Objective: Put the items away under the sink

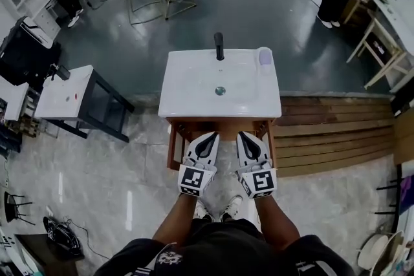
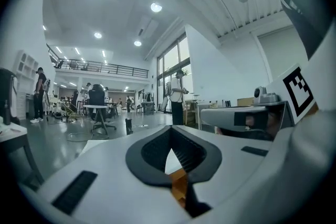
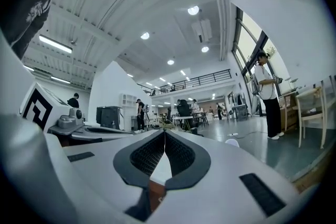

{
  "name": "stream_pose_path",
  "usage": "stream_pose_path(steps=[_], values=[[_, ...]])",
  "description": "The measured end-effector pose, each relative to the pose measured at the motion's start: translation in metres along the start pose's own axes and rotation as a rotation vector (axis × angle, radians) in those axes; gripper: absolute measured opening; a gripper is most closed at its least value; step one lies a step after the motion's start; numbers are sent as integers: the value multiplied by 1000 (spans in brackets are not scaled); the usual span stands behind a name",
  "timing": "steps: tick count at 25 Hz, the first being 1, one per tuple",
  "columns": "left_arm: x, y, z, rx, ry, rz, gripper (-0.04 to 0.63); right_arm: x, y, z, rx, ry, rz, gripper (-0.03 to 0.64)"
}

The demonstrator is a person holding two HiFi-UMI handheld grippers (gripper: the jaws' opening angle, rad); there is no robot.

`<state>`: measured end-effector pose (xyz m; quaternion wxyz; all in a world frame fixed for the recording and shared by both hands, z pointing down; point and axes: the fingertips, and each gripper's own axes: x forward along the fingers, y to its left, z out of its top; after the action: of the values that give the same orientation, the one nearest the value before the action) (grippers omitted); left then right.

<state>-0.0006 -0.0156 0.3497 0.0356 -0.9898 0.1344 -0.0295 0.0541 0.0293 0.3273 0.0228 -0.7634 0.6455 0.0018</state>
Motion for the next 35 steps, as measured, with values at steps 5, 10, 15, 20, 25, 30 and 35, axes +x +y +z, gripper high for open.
stream_pose_path(steps=[5, 10, 15, 20, 25, 30, 35], values=[[15, -19, 23, 56, -13, -14, 0, -7, -15, 6, 29, 0, 2, 25], [33, -23, 24, 0, -7, -35, 0, -5, -29, -5, 41, 28, 1, 25], [58, -18, 23, 1, -29, -49, 0, 8, -50, -6, 10, 19, -33, 25], [93, 7, 30, -9, -56, -55, 0, 38, -88, 11, -87, -18, -58, 25], [127, 37, 44, 1, -74, -79, 0, 76, -121, 26, -162, 10, -124, 25], [165, 78, 57, -24, -109, -97, 0, 130, -137, 42, -134, -24, -149, 25], [196, 107, 69, -26, -134, -152, 0, 165, -143, 49, -117, -42, -149, 25]])
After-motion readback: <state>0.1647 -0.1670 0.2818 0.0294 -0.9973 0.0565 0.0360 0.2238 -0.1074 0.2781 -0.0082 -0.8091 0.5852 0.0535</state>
